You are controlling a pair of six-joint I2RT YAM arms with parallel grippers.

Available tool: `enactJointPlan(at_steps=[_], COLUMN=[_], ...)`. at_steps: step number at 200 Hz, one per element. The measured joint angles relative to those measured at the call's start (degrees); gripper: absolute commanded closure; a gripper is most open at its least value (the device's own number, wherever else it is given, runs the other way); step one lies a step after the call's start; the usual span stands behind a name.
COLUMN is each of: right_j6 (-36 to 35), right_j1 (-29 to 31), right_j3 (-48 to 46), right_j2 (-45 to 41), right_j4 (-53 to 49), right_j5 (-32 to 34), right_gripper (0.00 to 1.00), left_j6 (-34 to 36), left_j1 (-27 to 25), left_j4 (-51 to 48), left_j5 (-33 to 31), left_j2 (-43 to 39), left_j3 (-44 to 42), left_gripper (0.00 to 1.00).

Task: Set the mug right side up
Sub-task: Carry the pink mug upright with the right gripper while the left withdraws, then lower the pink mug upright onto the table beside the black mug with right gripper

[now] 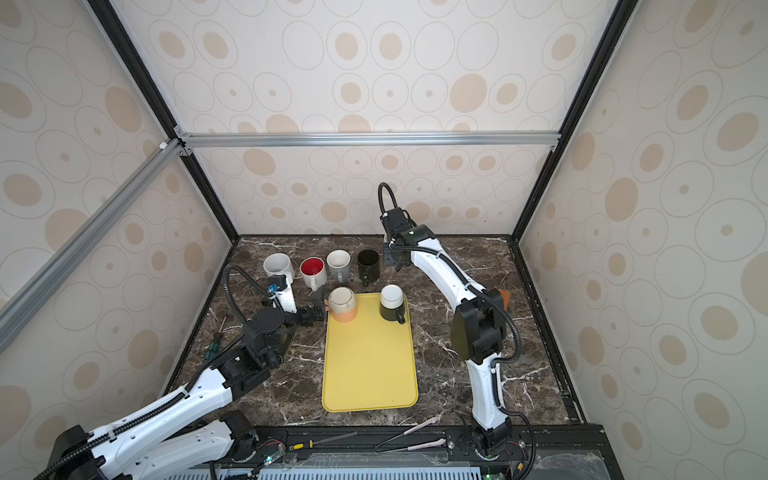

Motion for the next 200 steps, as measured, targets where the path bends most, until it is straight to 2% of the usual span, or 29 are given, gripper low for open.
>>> enactJointPlan(at_steps=[55, 200], right_j6=[-0.5, -0.9], right_j1=[-0.3, -1.0], right_j3=[2.3, 3.8], right_j2=[6.3, 12.5], right_j4=[-1.6, -1.2], right_j5=[0.0, 0.0], right_gripper=[1.0, 1.0], left_j6=[0.0, -0.7], left_j1=[0.0, 0.0], left_j4=[-0.1, 0.2], left_j5=[-0.1, 2.8], left_j2=[0.0, 1.7], left_j3=[-0.1, -2.0], left_gripper=[0.0, 0.0])
